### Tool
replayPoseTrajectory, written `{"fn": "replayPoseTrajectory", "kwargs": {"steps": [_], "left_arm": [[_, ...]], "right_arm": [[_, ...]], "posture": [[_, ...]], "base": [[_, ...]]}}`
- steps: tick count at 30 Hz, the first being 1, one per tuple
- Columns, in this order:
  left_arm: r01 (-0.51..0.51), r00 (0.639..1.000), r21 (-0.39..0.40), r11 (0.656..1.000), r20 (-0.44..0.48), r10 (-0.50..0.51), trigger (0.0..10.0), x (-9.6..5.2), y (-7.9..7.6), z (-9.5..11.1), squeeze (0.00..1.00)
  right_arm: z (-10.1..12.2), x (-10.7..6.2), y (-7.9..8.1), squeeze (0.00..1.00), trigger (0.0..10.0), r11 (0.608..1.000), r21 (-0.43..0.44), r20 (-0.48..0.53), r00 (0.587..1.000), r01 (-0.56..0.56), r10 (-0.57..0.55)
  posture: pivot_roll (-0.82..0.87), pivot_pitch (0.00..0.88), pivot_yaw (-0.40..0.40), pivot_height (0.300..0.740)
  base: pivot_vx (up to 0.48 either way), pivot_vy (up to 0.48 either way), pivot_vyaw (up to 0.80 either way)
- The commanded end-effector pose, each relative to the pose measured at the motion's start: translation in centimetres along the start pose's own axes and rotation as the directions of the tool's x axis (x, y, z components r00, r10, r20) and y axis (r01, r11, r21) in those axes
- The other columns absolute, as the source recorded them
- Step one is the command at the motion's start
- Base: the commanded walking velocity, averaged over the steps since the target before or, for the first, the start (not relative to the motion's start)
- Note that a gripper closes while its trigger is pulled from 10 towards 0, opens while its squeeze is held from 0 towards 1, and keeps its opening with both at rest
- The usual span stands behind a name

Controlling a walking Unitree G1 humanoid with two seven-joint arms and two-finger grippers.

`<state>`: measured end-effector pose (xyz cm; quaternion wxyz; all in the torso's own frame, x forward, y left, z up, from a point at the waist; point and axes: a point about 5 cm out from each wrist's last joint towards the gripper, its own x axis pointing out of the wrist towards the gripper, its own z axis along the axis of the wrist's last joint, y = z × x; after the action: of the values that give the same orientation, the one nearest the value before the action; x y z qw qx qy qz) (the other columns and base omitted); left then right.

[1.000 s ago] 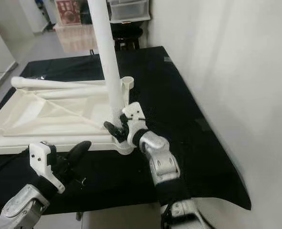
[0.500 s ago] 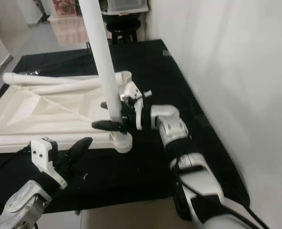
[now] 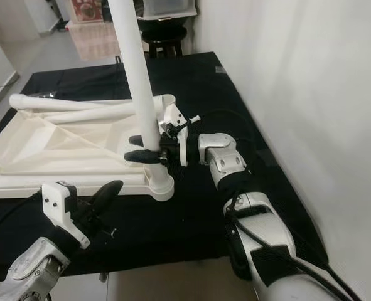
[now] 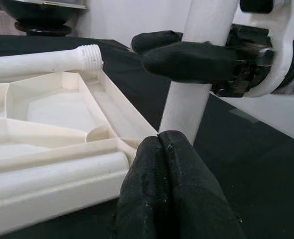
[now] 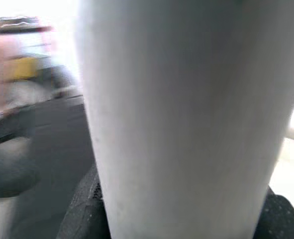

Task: Building children table

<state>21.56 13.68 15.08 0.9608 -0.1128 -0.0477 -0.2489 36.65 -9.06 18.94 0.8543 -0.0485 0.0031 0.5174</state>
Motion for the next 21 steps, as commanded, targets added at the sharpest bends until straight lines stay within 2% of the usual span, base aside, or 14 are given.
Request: {"fn": "replayPoseTrajectory", "kwargs": {"steps": [1,2,3,4,5,6,7,9,11,12,13,15,16,21], "left_arm": [[-0.001,1.0,0.006,1.0,0.0,0.001,10.0,-0.2,0.1,0.1,0.0],[-0.001,1.0,0.006,1.0,0.0,0.001,10.0,-0.2,0.1,0.1,0.0],[-0.002,1.0,0.006,1.0,0.001,0.002,10.0,-0.2,0.1,0.2,0.0],[-0.003,1.0,0.006,1.0,0.0,0.003,10.0,-0.2,0.2,0.2,0.0],[-0.003,1.0,0.006,1.0,0.0,0.003,10.0,-0.2,0.2,0.2,0.0],[-0.001,1.0,0.005,1.0,-0.004,0.001,10.0,-0.2,0.3,0.1,0.0],[-0.001,1.0,0.005,1.0,-0.004,0.001,10.0,-0.2,0.3,0.1,0.0],[0.009,1.0,-0.007,1.0,-0.007,-0.009,10.0,-0.1,0.3,-0.1,0.0],[0.01,1.0,-0.005,1.0,-0.006,-0.01,10.0,0.0,0.3,0.0,0.0],[0.005,1.0,-0.002,1.0,-0.002,-0.005,10.0,0.0,0.2,0.0,0.0],[-0.005,1.0,-0.001,1.0,0.005,0.005,10.0,0.0,0.3,0.1,0.0],[-0.013,1.0,-0.001,1.0,0.009,0.013,10.0,0.0,0.3,0.1,0.0],[-0.015,1.0,-0.002,1.0,0.011,0.015,10.0,0.0,0.3,0.1,0.0],[-0.006,1.0,-0.007,1.0,0.011,0.006,10.0,0.1,0.3,0.1,0.0]], "right_arm": [[-3.4,-0.1,2.5,0.0,0.0,0.957,0.082,-0.087,0.958,0.279,-0.272],[-3.4,-0.1,2.5,0.0,0.0,0.957,0.082,-0.087,0.958,0.279,-0.272],[-4.1,-0.5,4.5,0.0,0.0,0.918,0.113,-0.09,0.924,0.379,-0.371],[-4.5,-0.4,6.3,0.0,0.0,0.91,0.112,-0.105,0.915,0.4,-0.39],[-4.5,-0.4,6.3,0.0,0.0,0.91,0.112,-0.105,0.915,0.4,-0.39],[-4.2,-0.4,5.9,0.0,0.0,0.886,0.118,-0.088,0.893,0.449,-0.441],[-4.2,-0.4,5.9,0.0,0.0,0.886,0.118,-0.088,0.893,0.449,-0.441],[-3.8,0.0,4.4,0.0,0.0,0.894,0.074,-0.066,0.897,0.442,-0.438],[-3.9,0.3,4.1,0.0,0.0,0.898,0.075,-0.071,0.9,0.434,-0.43],[-4.0,0.5,4.3,0.0,6.0,0.899,0.075,-0.083,0.901,0.431,-0.425],[-3.9,0.7,4.4,0.0,10.0,0.902,0.081,-0.085,0.904,0.425,-0.419],[-3.6,0.8,4.4,0.04,10.0,0.908,0.089,-0.083,0.911,0.41,-0.404],[-3.2,0.6,4.4,1.0,10.0,0.909,0.089,-0.084,0.913,0.407,-0.4],[-1.5,0.8,3.4,1.0,10.0,0.95,0.094,-0.037,0.954,0.299,-0.297]], "posture": [[-0.08,0.089,0.021,0.74],[-0.08,0.089,0.021,0.74],[-0.07,0.093,0.027,0.74],[-0.1,0.091,0.053,0.74],[-0.1,0.091,0.053,0.74],[-0.1,0.069,0.051,0.74],[-0.1,0.069,0.051,0.74],[-0.07,0.072,0.03,0.74],[-0.09,0.074,0.041,0.74],[-0.08,0.077,0.039,0.74],[-0.08,0.078,0.037,0.74],[-0.08,0.079,0.038,0.74],[-0.08,0.079,0.036,0.74],[-0.08,0.077,0.034,0.74]], "base": [[0.0,0.0,0.0],[0.0,0.0,0.0],[0.0,0.0,0.0],[0.0,0.0,0.0],[0.0,0.0,0.0],[0.0,0.0,0.0],[0.0,0.0,0.0],[0.0,0.0,0.0],[0.0,0.0,0.0],[0.0,0.0,0.0],[0.0,0.0,0.0],[0.0,0.0,0.0],[0.0,0.0,0.0],[0.0,0.0,0.0]]}}
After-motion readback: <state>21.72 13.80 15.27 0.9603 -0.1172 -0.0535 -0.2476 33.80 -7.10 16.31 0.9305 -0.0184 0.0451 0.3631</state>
